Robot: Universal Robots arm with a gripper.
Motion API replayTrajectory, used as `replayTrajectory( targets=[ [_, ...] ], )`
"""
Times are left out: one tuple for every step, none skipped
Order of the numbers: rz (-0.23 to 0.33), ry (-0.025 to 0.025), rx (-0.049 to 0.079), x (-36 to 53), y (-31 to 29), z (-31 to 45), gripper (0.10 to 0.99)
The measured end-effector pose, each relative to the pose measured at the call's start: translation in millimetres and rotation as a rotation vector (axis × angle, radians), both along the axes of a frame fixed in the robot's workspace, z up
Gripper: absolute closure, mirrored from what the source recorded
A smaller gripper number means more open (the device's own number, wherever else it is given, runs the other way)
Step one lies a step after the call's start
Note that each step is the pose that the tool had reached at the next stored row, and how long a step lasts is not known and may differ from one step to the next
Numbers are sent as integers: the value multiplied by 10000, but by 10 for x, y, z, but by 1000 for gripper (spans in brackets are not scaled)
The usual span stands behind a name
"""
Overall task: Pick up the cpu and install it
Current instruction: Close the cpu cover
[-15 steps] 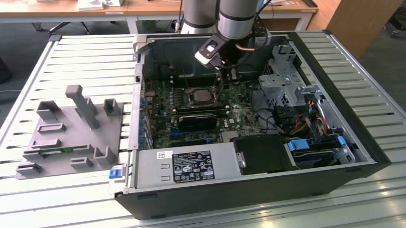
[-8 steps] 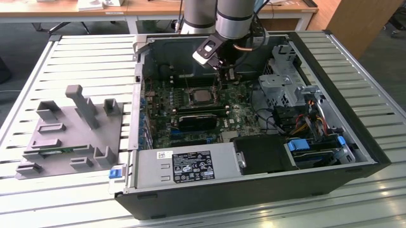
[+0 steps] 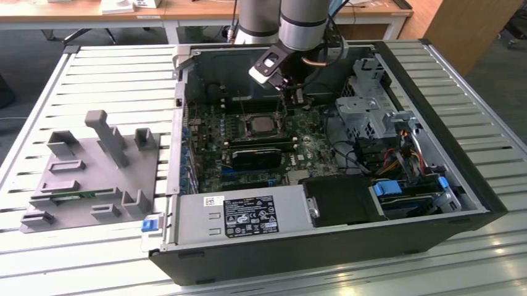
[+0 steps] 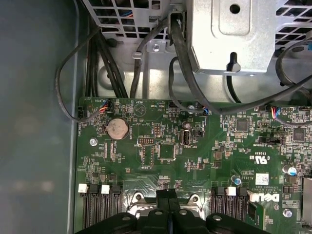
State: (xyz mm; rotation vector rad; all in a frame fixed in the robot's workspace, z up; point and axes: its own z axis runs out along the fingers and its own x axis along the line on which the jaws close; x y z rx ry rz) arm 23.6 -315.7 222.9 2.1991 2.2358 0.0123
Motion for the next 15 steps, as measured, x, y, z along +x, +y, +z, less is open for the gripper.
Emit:
replayTrajectory(
  targets=[
    [-1,-3,8,-2,1,4,980],
    [0,-6,20,-2,2,9,980],
    [0,-8,37,-3,3,16,980],
    [-3,-7,46,-7,3,26,980],
    [-2,-2,41,-12,0,40,980],
    [0,-2,59,-18,0,50,980],
    [-1,-1,78,-23,0,58,980],
    [-1,-1,88,-27,0,64,980],
    [-1,-1,101,-30,0,67,980],
    [0,-1,114,-34,0,70,980],
    [-1,-1,133,-38,0,73,980],
    [0,-1,154,-44,0,77,980],
    [-1,-1,174,-50,0,78,980],
    [0,-2,190,-57,0,78,980],
    [0,-2,200,-67,0,78,980]
  ],
)
